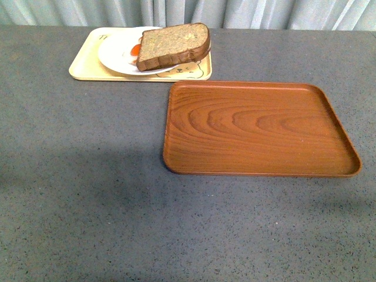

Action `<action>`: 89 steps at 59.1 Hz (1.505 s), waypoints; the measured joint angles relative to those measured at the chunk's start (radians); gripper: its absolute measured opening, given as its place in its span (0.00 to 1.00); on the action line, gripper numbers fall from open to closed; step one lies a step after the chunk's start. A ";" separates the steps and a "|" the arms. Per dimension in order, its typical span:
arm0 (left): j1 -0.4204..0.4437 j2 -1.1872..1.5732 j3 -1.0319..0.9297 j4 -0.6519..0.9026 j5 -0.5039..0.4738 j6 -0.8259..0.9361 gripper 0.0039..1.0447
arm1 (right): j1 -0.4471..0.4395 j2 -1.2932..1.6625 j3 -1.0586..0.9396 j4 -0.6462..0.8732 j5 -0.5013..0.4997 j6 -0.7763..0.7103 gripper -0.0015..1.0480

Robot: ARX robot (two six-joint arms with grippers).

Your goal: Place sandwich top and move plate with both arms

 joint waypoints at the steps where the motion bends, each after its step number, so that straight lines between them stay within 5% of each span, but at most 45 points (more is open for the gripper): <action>1: 0.000 -0.009 0.000 -0.008 0.000 0.000 0.01 | 0.000 0.000 0.000 0.000 0.000 0.000 0.91; 35: 0.000 -0.184 0.000 -0.183 0.000 0.000 0.01 | 0.000 0.000 0.000 0.000 0.000 0.000 0.91; 42: 0.000 -0.325 0.000 -0.348 0.000 0.000 0.01 | 0.000 0.000 0.000 0.000 0.000 0.000 0.91; 72: -0.001 -0.341 0.000 -0.357 0.000 0.001 0.01 | 0.000 0.000 0.000 0.000 0.000 0.000 0.91; 89: -0.001 -0.341 0.000 -0.357 0.000 0.000 0.48 | 0.000 0.000 0.000 0.000 0.000 0.000 0.91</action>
